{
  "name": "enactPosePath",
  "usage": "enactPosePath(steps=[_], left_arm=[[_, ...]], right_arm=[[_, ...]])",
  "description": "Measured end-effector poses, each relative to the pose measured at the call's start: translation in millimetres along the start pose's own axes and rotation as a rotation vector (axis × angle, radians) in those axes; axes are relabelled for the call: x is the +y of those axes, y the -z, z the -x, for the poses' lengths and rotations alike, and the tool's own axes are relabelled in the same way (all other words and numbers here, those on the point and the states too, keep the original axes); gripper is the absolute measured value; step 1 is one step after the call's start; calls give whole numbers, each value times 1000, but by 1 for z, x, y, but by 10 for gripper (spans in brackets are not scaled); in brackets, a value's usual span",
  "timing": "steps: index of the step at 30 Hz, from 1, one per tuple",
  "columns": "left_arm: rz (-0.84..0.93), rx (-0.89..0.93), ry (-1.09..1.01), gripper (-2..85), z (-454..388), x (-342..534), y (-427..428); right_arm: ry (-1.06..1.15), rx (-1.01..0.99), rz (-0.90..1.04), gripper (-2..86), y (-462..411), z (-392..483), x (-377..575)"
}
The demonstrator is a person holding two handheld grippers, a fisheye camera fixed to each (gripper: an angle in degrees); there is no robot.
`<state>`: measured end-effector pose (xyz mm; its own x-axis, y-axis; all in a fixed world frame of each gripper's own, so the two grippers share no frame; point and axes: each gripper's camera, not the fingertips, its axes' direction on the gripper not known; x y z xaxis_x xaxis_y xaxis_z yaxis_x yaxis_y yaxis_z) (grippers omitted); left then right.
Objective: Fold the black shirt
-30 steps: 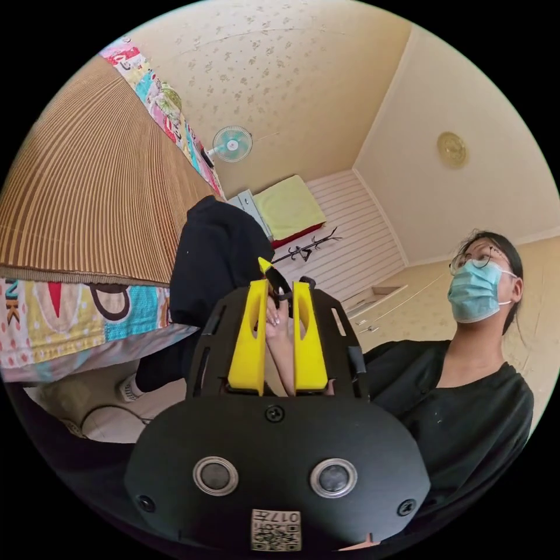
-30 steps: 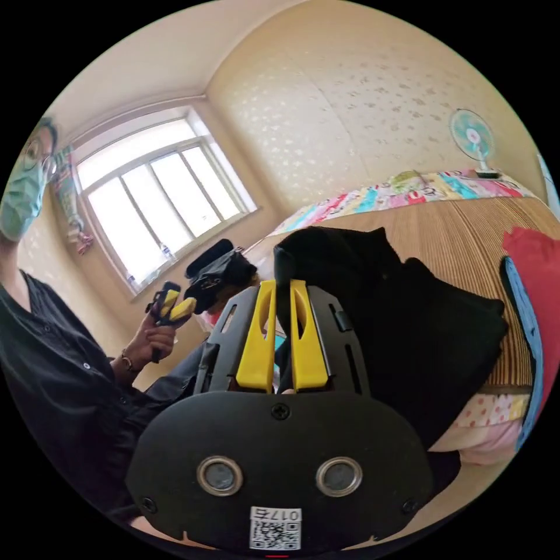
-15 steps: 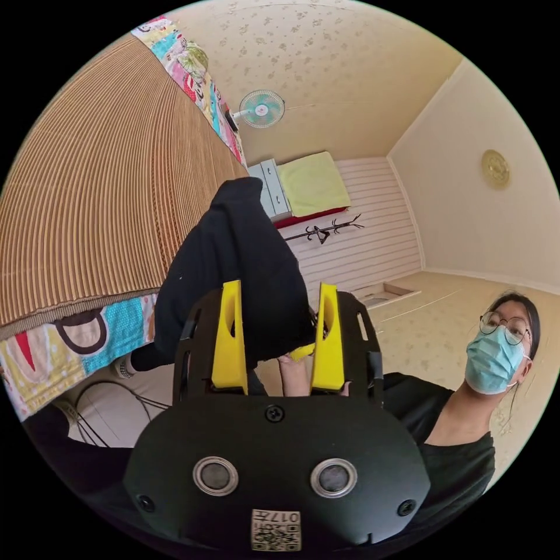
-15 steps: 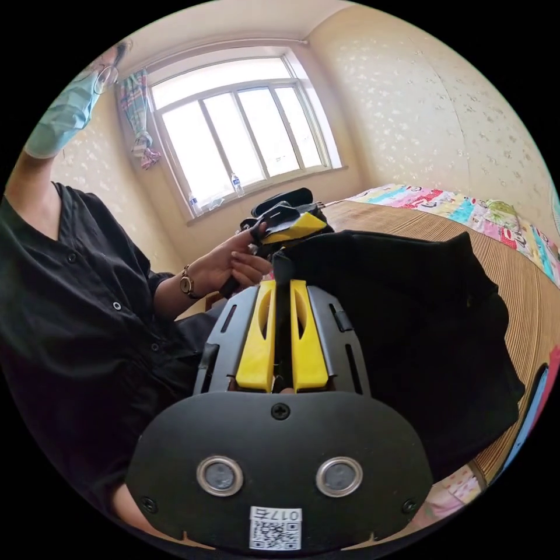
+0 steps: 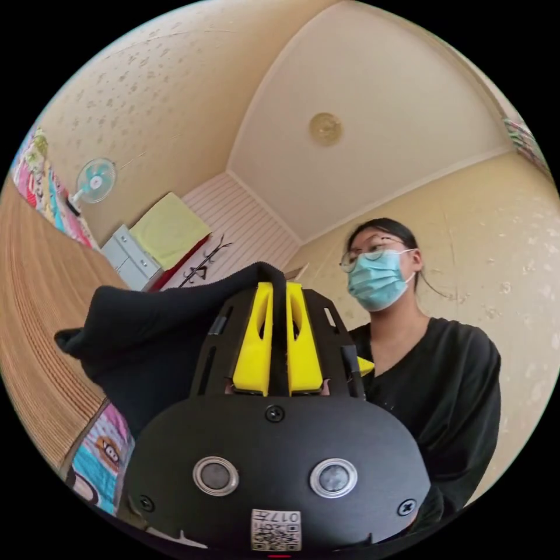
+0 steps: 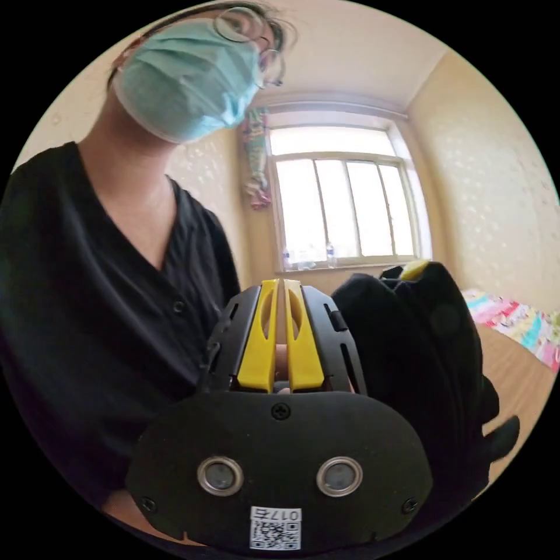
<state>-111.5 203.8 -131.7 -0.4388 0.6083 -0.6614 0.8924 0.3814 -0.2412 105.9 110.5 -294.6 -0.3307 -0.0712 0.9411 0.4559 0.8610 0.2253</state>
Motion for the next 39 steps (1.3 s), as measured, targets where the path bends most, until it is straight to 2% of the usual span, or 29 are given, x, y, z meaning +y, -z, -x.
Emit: enactPosePath(steps=[3,5,8,11,16,19,20,22,26,28,29,31,33,34,36,37,39], left_arm=[[79,181,-181,39,-45,-22,-4],[103,289,-296,39,-76,-34,-3],[47,489,-424,38,-117,-42,-5],[-53,541,-416,38,-131,-37,-4],[-144,634,-359,38,-131,-22,3],[-173,588,-340,37,-135,-15,8],[-175,583,-339,37,-136,-13,8],[-172,588,-340,37,-138,-12,7],[-165,581,-338,37,-141,-11,2],[-154,569,-336,38,-141,-11,-1],[-150,551,-330,38,-142,-12,-3],[-148,524,-331,38,-147,-15,-3],[-107,435,-361,38,-162,-25,0],[-90,389,-365,38,-166,-27,1],[-26,116,-306,38,-172,-39,2],[-10,49,-272,38,-170,-42,3],[34,-197,-161,39,-162,-48,2]], right_arm=[[27,195,24,8,22,20,-12],[-5,261,8,8,47,22,-13],[-84,264,-95,14,98,20,-1],[-227,353,-129,45,127,6,28],[-398,399,97,121,101,-18,62],[-548,174,51,130,103,-45,94],[-584,73,-30,132,107,-54,111],[-637,-9,-97,135,106,-62,132],[-783,-135,133,141,48,-86,163],[-799,-150,145,127,26,-90,171],[-767,-154,128,82,16,-89,168],[-695,-50,131,53,11,-84,152],[-610,289,194,46,18,-74,109],[-589,396,197,45,23,-70,95],[-519,860,203,41,31,-47,31],[-495,986,220,40,27,-41,14],[-344,1429,342,36,-14,-18,-46]])
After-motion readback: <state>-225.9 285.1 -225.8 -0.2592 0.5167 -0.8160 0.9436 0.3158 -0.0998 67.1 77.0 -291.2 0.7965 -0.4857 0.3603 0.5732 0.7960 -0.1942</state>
